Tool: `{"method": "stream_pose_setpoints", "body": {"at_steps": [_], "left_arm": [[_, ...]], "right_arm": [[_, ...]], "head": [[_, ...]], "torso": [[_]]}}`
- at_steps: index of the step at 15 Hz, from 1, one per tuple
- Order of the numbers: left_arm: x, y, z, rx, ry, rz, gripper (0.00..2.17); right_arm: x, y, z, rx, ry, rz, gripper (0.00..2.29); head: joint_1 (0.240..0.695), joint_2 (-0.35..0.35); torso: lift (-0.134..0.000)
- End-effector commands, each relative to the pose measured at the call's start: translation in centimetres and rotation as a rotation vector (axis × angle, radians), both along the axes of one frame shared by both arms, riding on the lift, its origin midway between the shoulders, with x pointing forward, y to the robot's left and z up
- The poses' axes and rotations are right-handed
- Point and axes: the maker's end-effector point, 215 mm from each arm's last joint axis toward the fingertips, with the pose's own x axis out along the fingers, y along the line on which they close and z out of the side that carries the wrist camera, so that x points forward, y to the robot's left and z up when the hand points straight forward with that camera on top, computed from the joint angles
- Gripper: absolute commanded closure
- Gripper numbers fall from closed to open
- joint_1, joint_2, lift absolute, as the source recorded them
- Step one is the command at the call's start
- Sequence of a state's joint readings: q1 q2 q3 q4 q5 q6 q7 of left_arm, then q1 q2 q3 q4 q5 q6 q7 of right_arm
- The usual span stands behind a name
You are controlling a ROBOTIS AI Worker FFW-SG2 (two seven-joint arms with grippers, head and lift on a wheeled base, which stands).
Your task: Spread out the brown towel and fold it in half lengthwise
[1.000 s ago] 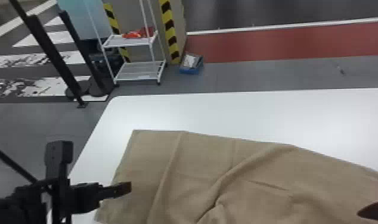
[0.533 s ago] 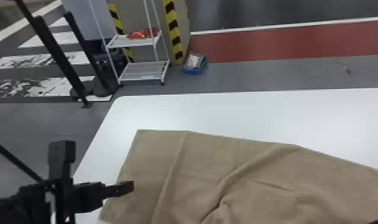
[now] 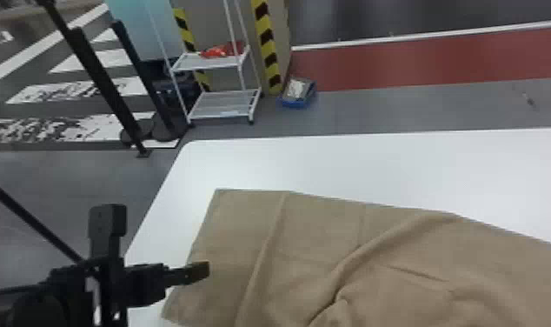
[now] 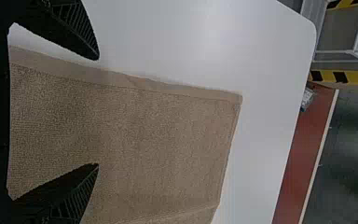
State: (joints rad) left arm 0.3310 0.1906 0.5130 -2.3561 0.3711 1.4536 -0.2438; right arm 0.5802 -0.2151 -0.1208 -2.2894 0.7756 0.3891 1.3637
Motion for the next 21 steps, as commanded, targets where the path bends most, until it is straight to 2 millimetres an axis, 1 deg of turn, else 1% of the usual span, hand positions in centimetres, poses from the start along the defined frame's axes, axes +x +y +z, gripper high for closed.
{"method": "stream_pose_setpoints", "body": {"at_steps": [1,2,4,5,6,7,9,10,11,12,13,14,16,18,19,21], "left_arm": [[-0.1,0.1,-0.1,-0.001,0.003,0.002,0.06],[-0.1,0.1,-0.2,-0.002,0.004,0.002,0.06],[-0.1,0.1,-0.3,-0.003,0.006,0.003,0.06],[0.0,0.1,-0.2,-0.001,0.002,0.004,0.06],[0.0,0.2,-0.2,0.0,0.002,0.004,0.06],[0.1,0.2,-0.1,0.0,0.001,0.004,0.06],[0.2,0.0,-0.2,-0.004,0.0,0.001,0.06],[0.2,-0.1,-0.3,-0.009,0.003,-0.001,0.06],[0.2,-0.2,-0.5,-0.012,0.006,-0.002,0.06],[0.2,-0.3,-0.5,-0.016,0.007,-0.005,0.06],[0.2,-0.5,-0.6,-0.022,0.008,-0.008,0.06],[0.1,-0.6,-0.7,-0.028,0.01,-0.012,0.06],[0.1,-1.4,-1.1,-0.046,0.014,-0.029,0.06],[0.2,-1.5,-1.3,-0.048,0.017,-0.031,0.06],[0.3,-1.5,-1.3,-0.048,0.014,-0.031,0.06],[0.4,-1.5,-1.4,-0.048,0.014,-0.032,0.06]], "right_arm": [[0.2,0.1,0.2,0.004,-0.003,0.005,1.25],[0.3,-0.1,0.3,0.008,-0.005,0.001,1.3],[0.6,-0.5,1.0,0.019,-0.02,-0.007,1.3],[0.8,-0.9,1.5,0.029,-0.029,-0.017,1.3],[1.3,-1.8,2.5,0.044,-0.049,-0.041,1.3],[2.3,-3.0,3.8,0.062,-0.086,-0.072,1.3],[5.3,-5.8,6.9,0.1,-0.17,-0.14,1.3],[6.6,-7.0,8.1,0.115,-0.205,-0.169,1.3],[7.5,-7.9,9.0,0.128,-0.23,-0.194,1.3],[8.4,-8.4,9.4,0.141,-0.243,-0.21,1.3],[9.2,-8.7,9.4,0.149,-0.248,-0.218,1.3],[9.6,-9.0,8.8,0.151,-0.239,-0.225,1.3],[11.0,-10.0,6.8,0.117,-0.211,-0.237,1.3],[12.7,-10.9,5.9,0.118,-0.2,-0.257,1.3],[13.5,-11.0,5.5,0.117,-0.194,-0.261,1.3],[15.1,-10.6,4.8,0.121,-0.178,-0.257,1.3]], "head": [[0.695,0.279],[0.695,0.28],[0.695,0.279],[0.695,0.277],[0.695,0.274],[0.695,0.269],[0.695,0.247],[0.695,0.209],[0.695,0.184],[0.695,0.163],[0.695,0.126],[0.695,0.112],[0.695,0.094],[0.695,0.068],[0.695,0.058],[0.695,0.045]], "torso": [[-0.125],[-0.125],[-0.125],[-0.125],[-0.125],[-0.125],[-0.125],[-0.125],[-0.125],[-0.125],[-0.125],[-0.125],[-0.125],[-0.125],[-0.125],[-0.125]]}}
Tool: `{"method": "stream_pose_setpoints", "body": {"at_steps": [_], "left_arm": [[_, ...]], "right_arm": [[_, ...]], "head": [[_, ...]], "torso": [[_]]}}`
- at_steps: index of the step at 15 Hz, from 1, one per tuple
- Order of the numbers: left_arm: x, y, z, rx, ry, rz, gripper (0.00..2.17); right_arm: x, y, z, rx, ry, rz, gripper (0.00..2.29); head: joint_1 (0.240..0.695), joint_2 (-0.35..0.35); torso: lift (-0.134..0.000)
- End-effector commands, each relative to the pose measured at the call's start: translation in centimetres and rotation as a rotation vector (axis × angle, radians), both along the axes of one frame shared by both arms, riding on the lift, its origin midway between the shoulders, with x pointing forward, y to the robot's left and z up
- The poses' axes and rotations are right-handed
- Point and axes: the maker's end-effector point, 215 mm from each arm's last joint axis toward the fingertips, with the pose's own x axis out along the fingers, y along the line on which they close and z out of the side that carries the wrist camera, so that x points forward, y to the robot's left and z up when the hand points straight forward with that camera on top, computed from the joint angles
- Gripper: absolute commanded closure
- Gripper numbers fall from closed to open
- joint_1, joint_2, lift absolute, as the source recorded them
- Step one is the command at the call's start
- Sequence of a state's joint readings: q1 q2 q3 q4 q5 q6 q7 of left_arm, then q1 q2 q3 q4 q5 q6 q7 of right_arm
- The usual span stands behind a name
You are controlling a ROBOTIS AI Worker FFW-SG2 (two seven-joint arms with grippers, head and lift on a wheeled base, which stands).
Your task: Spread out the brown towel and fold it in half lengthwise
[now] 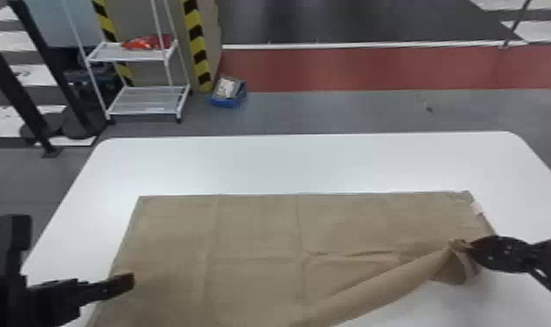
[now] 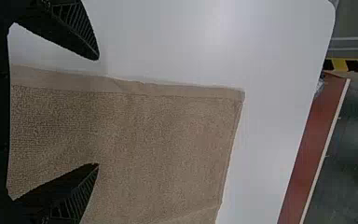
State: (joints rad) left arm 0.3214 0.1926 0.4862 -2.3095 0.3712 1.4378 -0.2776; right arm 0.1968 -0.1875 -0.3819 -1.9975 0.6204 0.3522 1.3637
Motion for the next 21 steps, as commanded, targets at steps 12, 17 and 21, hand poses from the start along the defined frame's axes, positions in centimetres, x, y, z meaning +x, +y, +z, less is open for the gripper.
{"method": "stream_pose_setpoints", "body": {"at_steps": [12,17,21], "left_arm": [[-0.2,0.0,-0.4,-0.005,0.008,-0.003,0.06],[-0.2,0.2,-0.8,-0.01,0.018,-0.002,0.06],[0.3,-0.6,-1.3,-0.024,0.026,-0.016,0.06]], "right_arm": [[10.7,-2.9,2.7,0.021,-0.065,-0.13,0.26],[5.4,-7.3,3.5,-0.13,-0.048,-0.119,0.04],[1.1,-12.9,3.7,-0.305,-0.007,-0.137,0.07]], "head": [[0.695,0.003],[0.695,-0.013],[0.695,-0.098]], "torso": [[-0.125],[-0.125],[-0.125]]}}
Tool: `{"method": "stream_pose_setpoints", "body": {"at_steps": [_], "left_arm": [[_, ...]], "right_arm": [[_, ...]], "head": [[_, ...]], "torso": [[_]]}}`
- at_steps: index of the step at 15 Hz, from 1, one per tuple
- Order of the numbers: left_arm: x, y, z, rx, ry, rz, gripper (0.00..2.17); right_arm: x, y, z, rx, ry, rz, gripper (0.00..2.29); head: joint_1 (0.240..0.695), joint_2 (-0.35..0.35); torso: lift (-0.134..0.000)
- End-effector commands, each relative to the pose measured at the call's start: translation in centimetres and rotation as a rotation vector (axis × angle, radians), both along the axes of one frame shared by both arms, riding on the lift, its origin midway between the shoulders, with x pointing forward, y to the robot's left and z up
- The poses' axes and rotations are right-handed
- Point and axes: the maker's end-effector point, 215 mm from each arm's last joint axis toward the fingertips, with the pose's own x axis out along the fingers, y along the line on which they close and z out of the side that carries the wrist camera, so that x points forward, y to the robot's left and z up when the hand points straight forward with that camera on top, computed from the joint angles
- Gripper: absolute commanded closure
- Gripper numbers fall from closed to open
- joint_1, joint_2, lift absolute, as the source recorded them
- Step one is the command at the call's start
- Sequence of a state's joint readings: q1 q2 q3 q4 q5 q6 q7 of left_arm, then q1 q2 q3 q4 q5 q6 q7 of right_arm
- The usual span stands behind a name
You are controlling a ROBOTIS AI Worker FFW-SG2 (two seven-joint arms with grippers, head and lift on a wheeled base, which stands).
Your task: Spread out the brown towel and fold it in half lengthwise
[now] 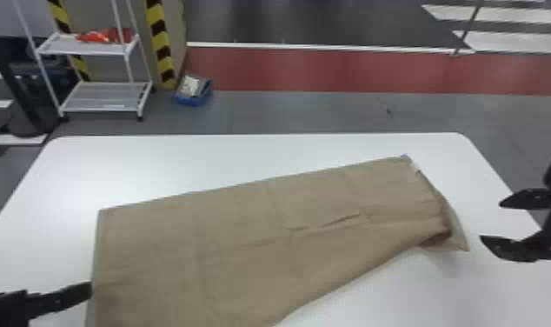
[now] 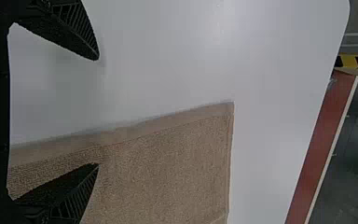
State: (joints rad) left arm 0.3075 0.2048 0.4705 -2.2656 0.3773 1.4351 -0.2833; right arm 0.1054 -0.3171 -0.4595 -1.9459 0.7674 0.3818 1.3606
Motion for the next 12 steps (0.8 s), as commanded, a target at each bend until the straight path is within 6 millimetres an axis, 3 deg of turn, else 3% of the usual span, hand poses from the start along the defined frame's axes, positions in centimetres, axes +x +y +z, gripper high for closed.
{"method": "stream_pose_setpoints", "body": {"at_steps": [1,5,10,12], "left_arm": [[0.3,-0.4,-0.2,-0.005,0.002,-0.007,0.06],[-0.2,-0.2,-0.4,-0.004,0.009,-0.003,0.07],[-0.3,0.0,-0.6,-0.005,0.006,0.006,0.06],[-0.4,0.0,-0.6,-0.006,0.007,0.006,0.06]], "right_arm": [[-1.7,-1.3,0.1,-0.129,0.016,0.06,0.08],[-2.3,-0.4,-1.4,-0.465,0.102,0.163,0.21],[-1.5,3.7,-2.5,-0.592,0.13,0.225,0.35],[-1.6,3.9,-2.9,-0.648,0.147,0.223,0.41]], "head": [[0.695,-0.12],[0.695,-0.152],[0.695,-0.107],[0.695,-0.087]], "torso": [[-0.125],[-0.125],[-0.125],[-0.125]]}}
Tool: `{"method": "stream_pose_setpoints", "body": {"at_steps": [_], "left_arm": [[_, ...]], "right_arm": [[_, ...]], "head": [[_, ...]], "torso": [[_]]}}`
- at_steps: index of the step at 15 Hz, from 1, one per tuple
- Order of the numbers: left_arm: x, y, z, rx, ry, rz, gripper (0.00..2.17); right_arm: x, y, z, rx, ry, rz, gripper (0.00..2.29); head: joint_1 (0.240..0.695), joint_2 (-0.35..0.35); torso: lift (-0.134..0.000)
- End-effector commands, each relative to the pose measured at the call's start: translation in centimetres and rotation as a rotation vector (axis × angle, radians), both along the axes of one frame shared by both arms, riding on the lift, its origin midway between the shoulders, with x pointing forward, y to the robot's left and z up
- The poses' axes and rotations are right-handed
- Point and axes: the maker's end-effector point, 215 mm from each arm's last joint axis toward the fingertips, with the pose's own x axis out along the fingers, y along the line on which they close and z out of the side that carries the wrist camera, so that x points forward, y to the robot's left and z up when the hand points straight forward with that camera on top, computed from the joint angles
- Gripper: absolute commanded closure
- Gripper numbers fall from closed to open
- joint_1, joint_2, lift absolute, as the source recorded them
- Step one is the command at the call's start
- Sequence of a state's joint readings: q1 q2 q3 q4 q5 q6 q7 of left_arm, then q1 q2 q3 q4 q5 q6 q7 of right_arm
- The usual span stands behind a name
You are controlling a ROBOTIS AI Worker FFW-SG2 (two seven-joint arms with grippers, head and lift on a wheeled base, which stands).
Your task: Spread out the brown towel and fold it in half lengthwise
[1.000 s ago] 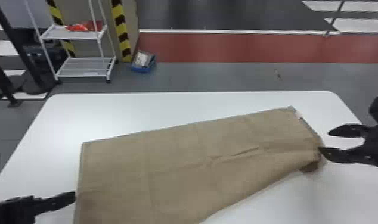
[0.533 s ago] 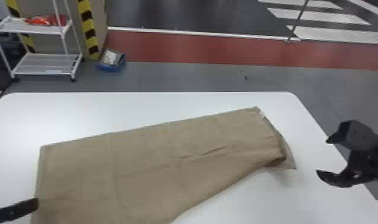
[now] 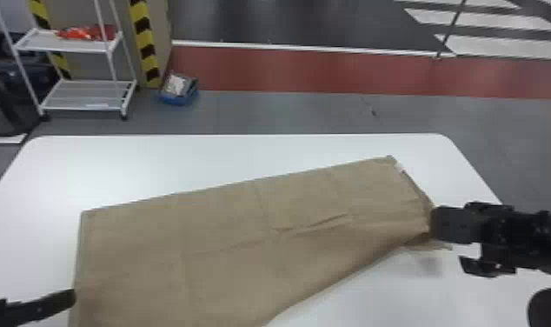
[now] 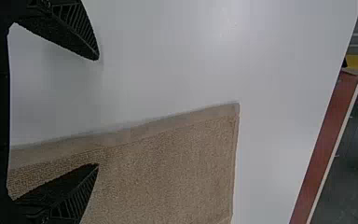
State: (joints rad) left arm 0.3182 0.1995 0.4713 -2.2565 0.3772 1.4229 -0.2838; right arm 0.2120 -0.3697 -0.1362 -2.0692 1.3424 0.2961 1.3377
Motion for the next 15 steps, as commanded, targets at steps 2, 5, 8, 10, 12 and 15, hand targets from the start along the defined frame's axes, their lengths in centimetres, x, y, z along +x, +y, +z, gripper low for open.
{"method": "stream_pose_setpoints", "body": {"at_steps": [2,5,8,10,12,15], "left_arm": [[0.0,0.3,0.0,0.002,-0.002,0.005,0.06],[0.3,0.4,-0.1,0.001,-0.009,0.007,0.06],[0.2,0.6,-0.1,0.0,-0.008,0.008,0.06],[0.2,0.7,-0.1,0.001,-0.01,0.011,0.06],[0.1,0.7,-0.1,0.0,-0.01,0.011,0.06],[0.1,0.8,-0.2,-0.001,-0.009,0.013,0.06]], "right_arm": [[0.2,0.3,-0.2,-0.05,0.002,0.004,0.47],[0.4,1.1,-1.3,-0.07,0.017,0.022,0.54],[0.8,1.5,-2.3,-0.082,0.036,0.021,0.57],[1.2,2.2,-2.8,-0.077,0.043,0.031,0.57],[1.3,2.4,-2.7,-0.071,0.043,0.031,0.88],[0.9,1.4,-2.4,-0.027,0.04,-0.015,1.37]], "head": [[0.695,-0.073],[0.695,-0.066],[0.695,-0.054],[0.695,-0.05],[0.695,-0.041],[0.695,-0.032]], "torso": [[-0.125],[-0.125],[-0.125],[-0.125],[-0.125],[-0.125]]}}
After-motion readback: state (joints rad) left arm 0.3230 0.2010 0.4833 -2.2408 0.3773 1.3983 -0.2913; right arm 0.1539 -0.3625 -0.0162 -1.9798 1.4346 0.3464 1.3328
